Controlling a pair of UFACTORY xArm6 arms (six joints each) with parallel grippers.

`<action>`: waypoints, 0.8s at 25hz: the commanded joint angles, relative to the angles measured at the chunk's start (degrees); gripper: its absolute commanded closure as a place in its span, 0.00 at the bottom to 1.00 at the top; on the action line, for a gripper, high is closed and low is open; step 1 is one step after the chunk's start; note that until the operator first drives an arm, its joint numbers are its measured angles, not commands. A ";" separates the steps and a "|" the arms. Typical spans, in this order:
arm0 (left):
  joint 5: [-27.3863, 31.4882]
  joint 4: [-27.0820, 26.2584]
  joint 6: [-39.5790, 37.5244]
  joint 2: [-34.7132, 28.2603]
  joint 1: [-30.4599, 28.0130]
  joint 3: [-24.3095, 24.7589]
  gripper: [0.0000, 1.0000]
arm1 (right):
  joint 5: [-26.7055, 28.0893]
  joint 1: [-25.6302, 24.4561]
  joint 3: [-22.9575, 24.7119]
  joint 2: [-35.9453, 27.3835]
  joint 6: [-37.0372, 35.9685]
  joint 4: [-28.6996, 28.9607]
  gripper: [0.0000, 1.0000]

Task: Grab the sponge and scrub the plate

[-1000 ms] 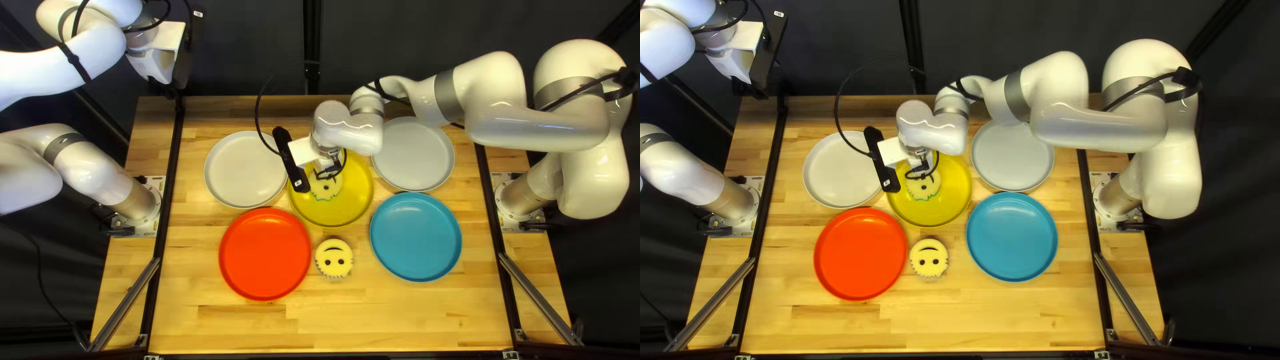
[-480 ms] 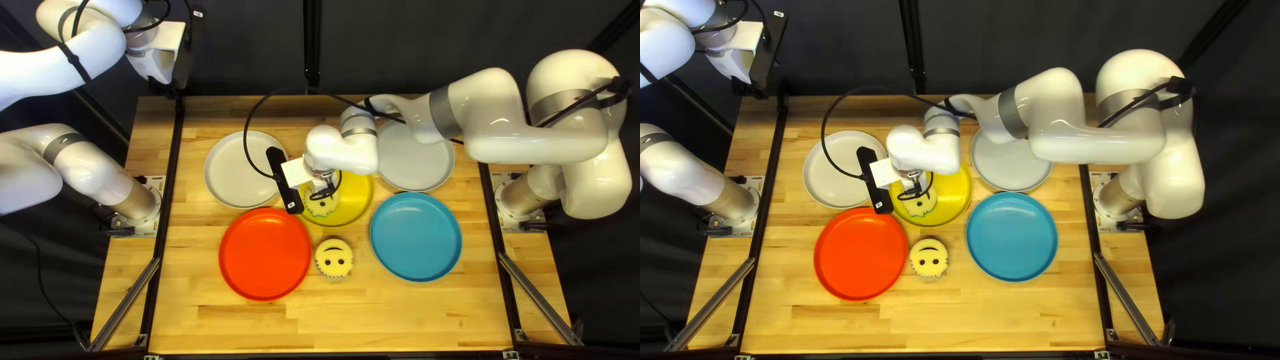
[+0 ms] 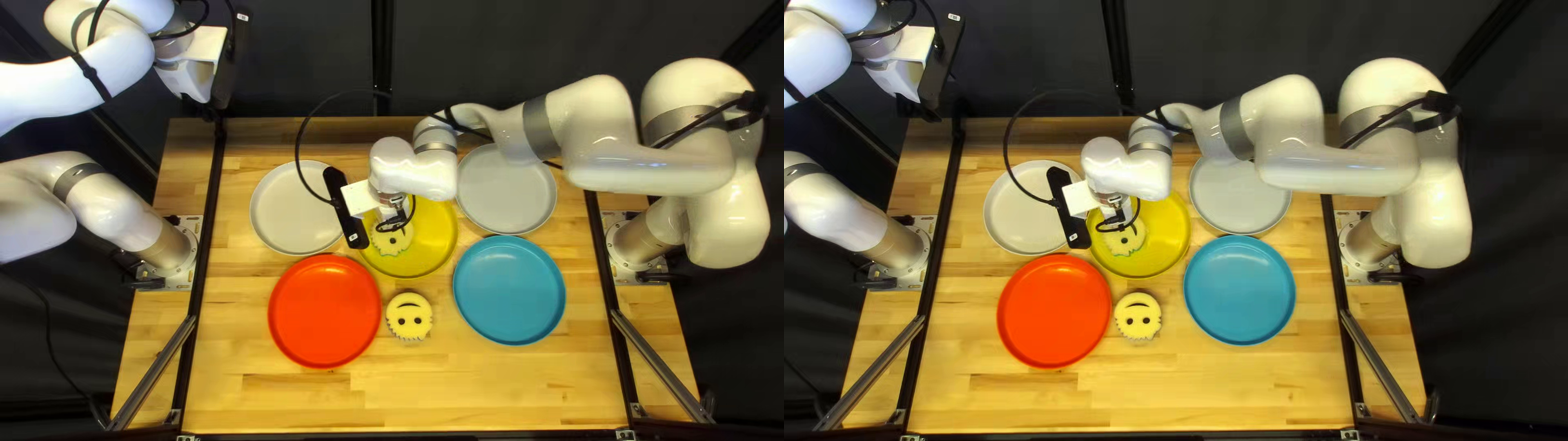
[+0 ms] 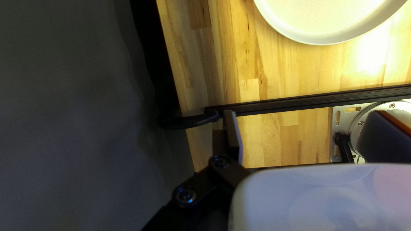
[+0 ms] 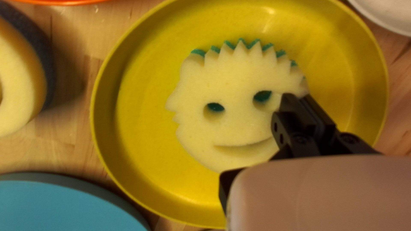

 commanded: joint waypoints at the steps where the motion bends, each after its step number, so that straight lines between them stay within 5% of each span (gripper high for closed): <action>1: 0.00 0.00 0.00 0.00 0.00 0.00 0.00 | 0.79 -2.01 6.56 -6.39 -2.83 1.13 1.00; 7: 0.00 0.00 0.00 0.00 0.00 0.00 0.00 | 0.37 -3.86 13.35 -11.16 -4.87 4.42 1.00; 14: 0.00 0.00 0.00 0.00 0.00 0.00 0.00 | 0.07 -3.22 23.44 -20.89 2.11 7.55 1.00; 20: 0.00 0.00 0.00 0.00 0.00 0.00 0.00 | 0.26 -3.86 24.16 -22.05 2.15 7.57 1.00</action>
